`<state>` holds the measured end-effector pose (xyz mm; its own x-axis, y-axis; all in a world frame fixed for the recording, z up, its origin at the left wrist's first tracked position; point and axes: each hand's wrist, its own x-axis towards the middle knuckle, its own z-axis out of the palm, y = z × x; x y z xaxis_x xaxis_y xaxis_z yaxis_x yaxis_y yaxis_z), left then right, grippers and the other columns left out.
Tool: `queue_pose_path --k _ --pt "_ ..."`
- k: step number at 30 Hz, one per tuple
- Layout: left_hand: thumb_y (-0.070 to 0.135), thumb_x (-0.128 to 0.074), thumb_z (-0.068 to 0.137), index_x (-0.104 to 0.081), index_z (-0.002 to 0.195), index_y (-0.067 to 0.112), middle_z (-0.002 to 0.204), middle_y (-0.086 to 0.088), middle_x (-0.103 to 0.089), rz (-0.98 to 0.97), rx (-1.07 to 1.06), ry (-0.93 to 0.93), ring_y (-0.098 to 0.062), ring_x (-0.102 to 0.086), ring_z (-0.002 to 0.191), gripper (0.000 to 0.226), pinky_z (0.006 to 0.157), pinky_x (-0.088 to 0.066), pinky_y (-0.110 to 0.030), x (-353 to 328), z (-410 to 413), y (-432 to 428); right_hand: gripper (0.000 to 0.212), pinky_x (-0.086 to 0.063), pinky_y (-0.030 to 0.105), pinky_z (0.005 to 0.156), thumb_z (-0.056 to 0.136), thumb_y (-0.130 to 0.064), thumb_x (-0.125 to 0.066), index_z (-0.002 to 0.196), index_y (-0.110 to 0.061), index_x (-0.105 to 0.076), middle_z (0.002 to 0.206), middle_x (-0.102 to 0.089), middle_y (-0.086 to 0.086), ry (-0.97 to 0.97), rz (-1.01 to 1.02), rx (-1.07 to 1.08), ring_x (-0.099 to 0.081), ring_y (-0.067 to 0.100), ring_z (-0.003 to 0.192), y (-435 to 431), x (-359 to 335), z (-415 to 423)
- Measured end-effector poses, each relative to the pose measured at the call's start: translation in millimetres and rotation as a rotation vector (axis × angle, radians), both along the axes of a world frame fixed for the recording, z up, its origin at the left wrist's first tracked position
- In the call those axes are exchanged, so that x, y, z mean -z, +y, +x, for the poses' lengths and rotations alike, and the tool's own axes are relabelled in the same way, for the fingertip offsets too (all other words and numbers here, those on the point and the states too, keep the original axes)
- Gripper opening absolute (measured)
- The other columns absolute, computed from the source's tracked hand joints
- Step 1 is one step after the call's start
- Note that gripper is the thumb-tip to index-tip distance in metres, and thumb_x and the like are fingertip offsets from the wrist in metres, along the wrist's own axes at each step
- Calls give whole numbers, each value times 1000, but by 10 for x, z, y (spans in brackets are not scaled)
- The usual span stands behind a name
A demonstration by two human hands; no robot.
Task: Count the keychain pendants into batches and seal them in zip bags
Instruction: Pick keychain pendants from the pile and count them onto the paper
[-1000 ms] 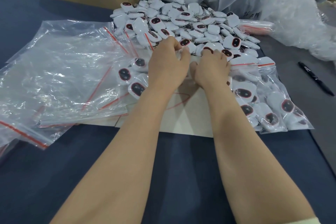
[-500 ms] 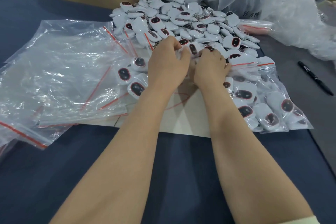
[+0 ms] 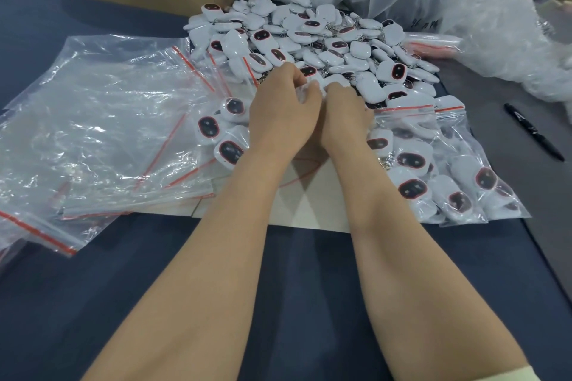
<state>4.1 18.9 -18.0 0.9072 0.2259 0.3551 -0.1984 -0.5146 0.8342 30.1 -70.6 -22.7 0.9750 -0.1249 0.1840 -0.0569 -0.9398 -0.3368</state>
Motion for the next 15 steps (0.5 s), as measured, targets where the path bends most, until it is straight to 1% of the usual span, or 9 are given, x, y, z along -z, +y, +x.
queue_pose_path --k 1,2,3,5,7,8,9,12,15 --pt "30 -54 90 -54 87 18 91 5 -60 -3 -2 2 -15 -52 84 12 70 -35 -25 0 0 -1 8 -37 35 85 93 -10 -49 99 -15 -52 114 -54 12 -32 164 -42 -51 27 102 19 -17 -12" --pt "30 -55 90 -54 87 19 91 5 -60 -6 -6 4 -15 -52 84 12 69 -35 -25 -2 1 -4 12 -36 31 78 93 -8 -49 86 -18 -47 102 -54 10 -77 385 -76 -47 23 90 42 -30 -18" --pt "31 -55 90 -54 87 19 89 5 -59 -9 -13 3 -14 -52 83 13 68 -34 -25 -5 3 -7 16 -35 28 73 93 -9 -50 82 -18 -43 93 -53 7 -132 601 -87 -45 20 84 60 -44 -25" --pt "32 -54 91 -53 85 19 88 6 -59 -9 -22 -8 -14 -51 83 14 67 -32 -25 -6 5 -9 11 -38 26 72 93 -14 -55 86 -15 -47 86 -55 1 -198 877 -50 -48 15 81 87 -80 -59" --pt "33 -54 91 -52 85 20 90 5 -59 -4 -19 -18 -14 -51 83 15 69 -33 -24 2 6 -9 11 -44 27 72 92 -14 -58 86 -5 -54 86 -56 6 -149 1102 -11 -50 16 79 101 -50 -61" --pt "34 -54 91 -52 85 20 90 5 -60 1 -18 -18 -14 -52 84 15 70 -34 -24 6 8 -8 14 -44 28 69 91 -12 -59 88 1 -55 85 -56 11 -113 1174 1 -50 17 77 98 -29 -58" --pt "34 -54 91 -52 86 20 91 5 -61 6 -19 -17 -13 -52 84 16 70 -35 -24 13 11 -8 15 -43 29 66 90 -11 -59 90 4 -56 84 -55 14 -95 1209 -1 -49 18 76 90 -1 -48" --pt "35 -54 91 -53 86 19 91 4 -61 16 -23 -22 -14 -52 84 16 70 -35 -24 24 21 -12 7 -38 33 67 89 -7 -61 87 -3 -55 81 -51 16 -113 1281 -35 -45 20 76 74 33 -34" --pt "34 -54 91 -56 88 16 89 4 -61 17 -26 -38 -13 -52 83 18 69 -34 -24 35 27 -17 9 -39 35 69 88 -6 -61 84 -5 -53 81 -51 16 -120 1320 -61 -46 21 77 70 59 -12"
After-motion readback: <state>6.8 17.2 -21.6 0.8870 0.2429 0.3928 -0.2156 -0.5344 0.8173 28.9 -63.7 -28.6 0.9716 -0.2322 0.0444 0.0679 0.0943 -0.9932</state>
